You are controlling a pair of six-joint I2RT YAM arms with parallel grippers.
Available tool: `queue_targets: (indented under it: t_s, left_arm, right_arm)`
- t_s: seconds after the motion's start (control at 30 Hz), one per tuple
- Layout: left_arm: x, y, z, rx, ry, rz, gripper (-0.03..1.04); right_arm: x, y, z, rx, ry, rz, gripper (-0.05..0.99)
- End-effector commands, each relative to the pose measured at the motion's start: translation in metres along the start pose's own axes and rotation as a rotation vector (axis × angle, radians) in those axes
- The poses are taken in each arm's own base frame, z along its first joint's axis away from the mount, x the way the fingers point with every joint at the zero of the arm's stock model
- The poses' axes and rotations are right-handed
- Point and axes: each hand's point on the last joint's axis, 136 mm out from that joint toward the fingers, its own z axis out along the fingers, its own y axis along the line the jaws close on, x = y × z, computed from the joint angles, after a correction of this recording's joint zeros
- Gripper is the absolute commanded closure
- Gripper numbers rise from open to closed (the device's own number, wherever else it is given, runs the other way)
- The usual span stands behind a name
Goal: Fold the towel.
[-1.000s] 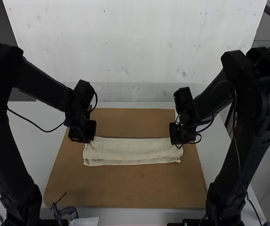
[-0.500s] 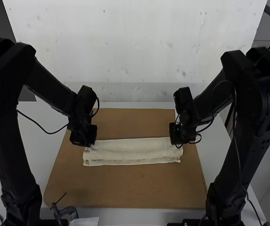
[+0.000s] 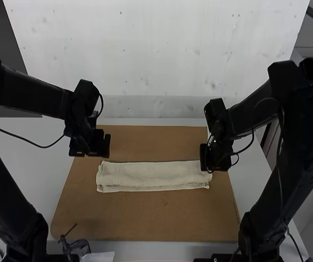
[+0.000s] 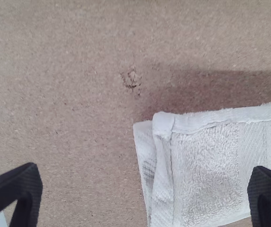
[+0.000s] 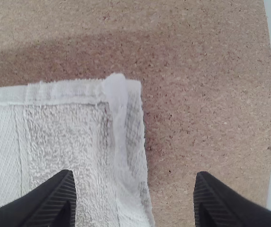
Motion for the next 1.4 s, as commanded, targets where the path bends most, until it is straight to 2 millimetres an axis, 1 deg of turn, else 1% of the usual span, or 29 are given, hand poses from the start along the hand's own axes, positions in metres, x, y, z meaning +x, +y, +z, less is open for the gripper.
queue_targets:
  t_s: [0.0, 0.23, 0.3, 0.4, 0.43, 0.5, 0.53, 0.7, 0.8, 0.87, 0.93, 1.07, 1.13, 1.27, 1.37]
  left_arm:
    - [-0.013, -0.001, -0.016, 0.032, -0.058, 0.007, 0.03]
    - [-0.012, 0.002, -0.017, 0.028, -0.058, -0.003, 0.03]
    - [-0.012, 0.004, -0.017, 0.027, -0.055, -0.009, 0.03]
    - [-0.013, 0.007, -0.019, 0.026, -0.064, -0.017, 0.03]
    - [-0.014, 0.008, -0.019, 0.024, -0.064, -0.022, 0.03]
    - [-0.014, 0.010, -0.019, 0.024, -0.065, -0.030, 0.03]
    - [-0.015, 0.011, -0.019, 0.027, -0.066, -0.034, 0.03]
    - [-0.015, 0.012, -0.021, 0.035, -0.069, -0.042, 0.04]
    - [-0.015, 0.013, -0.022, 0.035, -0.072, -0.043, 0.04]
    - [-0.015, 0.014, -0.024, 0.035, -0.077, -0.045, 0.04]
    - [-0.014, 0.014, -0.025, 0.035, -0.078, -0.045, 0.04]
    - [-0.013, 0.015, -0.027, 0.036, -0.086, -0.045, 0.04]
    - [-0.013, 0.015, -0.028, 0.037, -0.089, -0.045, 0.04]
    - [-0.013, 0.014, -0.030, 0.039, -0.093, -0.044, 0.04]
    - [-0.011, 0.013, -0.030, 0.039, -0.091, -0.044, 0.04]
  right_arm:
    - [-0.011, 0.000, 0.004, -0.014, 0.003, 0.071, 0.43]
    - [0.005, -0.001, 0.037, 0.018, 0.123, 0.107, 0.43]
    - [0.011, 0.002, 0.042, 0.022, 0.148, 0.112, 0.43]
    - [0.021, 0.007, 0.045, 0.027, 0.191, 0.093, 0.44]
    - [0.024, 0.008, 0.045, 0.029, 0.205, 0.084, 0.52]
    - [0.026, 0.009, 0.045, 0.041, 0.210, 0.076, 0.84]
    - [0.025, 0.008, 0.045, 0.048, 0.207, 0.077, 0.92]
    - [0.031, 0.006, 0.041, 0.062, 0.248, 0.067, 0.92]
    - [0.028, 0.000, 0.039, 0.067, 0.243, 0.081, 0.92]
    - [0.023, -0.010, 0.036, 0.072, 0.229, 0.095, 0.92]
    - [0.018, -0.025, 0.033, 0.077, 0.218, 0.113, 0.92]
    - [0.004, -0.062, 0.023, 0.095, 0.171, 0.159, 0.92]
    - [0.000, -0.080, 0.020, 0.107, 0.157, 0.177, 0.92]
    - [-0.002, -0.116, 0.019, 0.137, 0.138, 0.213, 0.92]
    - [-0.012, -0.144, 0.015, 0.164, 0.096, 0.240, 0.92]
